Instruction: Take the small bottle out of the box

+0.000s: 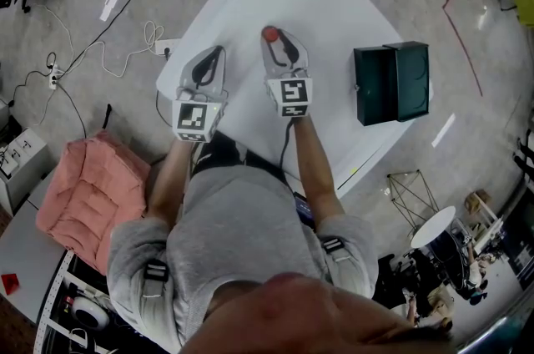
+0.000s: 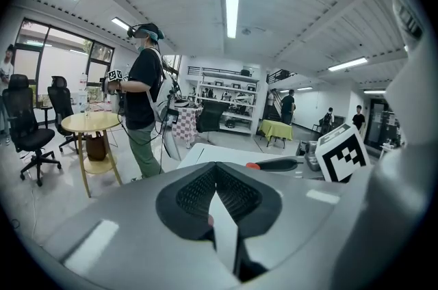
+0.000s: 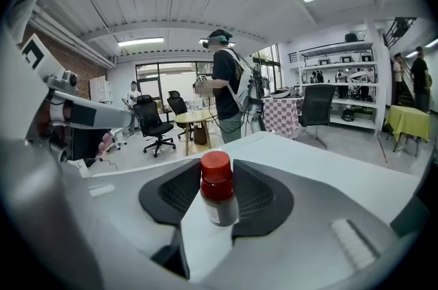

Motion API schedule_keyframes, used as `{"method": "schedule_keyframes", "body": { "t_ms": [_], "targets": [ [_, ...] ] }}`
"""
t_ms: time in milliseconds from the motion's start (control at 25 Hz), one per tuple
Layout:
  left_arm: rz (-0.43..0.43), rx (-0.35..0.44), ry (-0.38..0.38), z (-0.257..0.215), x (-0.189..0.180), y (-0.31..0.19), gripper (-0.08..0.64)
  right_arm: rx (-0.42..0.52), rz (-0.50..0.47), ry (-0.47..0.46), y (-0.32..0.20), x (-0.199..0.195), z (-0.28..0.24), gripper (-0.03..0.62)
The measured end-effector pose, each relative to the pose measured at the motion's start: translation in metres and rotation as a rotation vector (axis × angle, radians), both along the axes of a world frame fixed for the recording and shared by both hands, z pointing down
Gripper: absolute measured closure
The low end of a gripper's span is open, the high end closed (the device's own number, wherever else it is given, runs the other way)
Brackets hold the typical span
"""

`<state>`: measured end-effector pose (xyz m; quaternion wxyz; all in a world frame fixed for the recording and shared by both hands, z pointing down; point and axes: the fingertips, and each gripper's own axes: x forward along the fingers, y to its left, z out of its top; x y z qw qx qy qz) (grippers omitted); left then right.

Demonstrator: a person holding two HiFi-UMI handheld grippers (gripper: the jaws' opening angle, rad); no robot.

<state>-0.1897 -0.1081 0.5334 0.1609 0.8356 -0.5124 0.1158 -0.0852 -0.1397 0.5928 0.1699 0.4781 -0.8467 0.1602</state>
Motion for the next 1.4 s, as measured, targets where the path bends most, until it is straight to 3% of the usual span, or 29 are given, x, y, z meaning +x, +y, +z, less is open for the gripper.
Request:
{"method": "schedule_keyframes", "body": {
  "t_ms": [120, 240, 760, 1400],
  "targets": [
    [0.000, 0.005, -0.003, -0.003, -0.001, 0.000, 0.549, -0.014, -0.007, -0.035, 0.002, -0.001, 0.000, 0.371],
    [0.000, 0.014, -0.006, -0.006, -0.002, 0.000, 0.549, 0.000, 0.008, -0.069, 0.004, 0.001, -0.007, 0.348],
    [0.032, 0.061, 0.013, -0.031, 0.007, -0.002, 0.549, 0.089, 0.075, -0.023, 0.010, 0.025, -0.049, 0.359],
    [0.218, 0.204, 0.042, -0.102, 0.062, 0.012, 0.549, 0.231, 0.331, -0.016, 0.049, 0.102, -0.132, 0.431]
  ]
}}
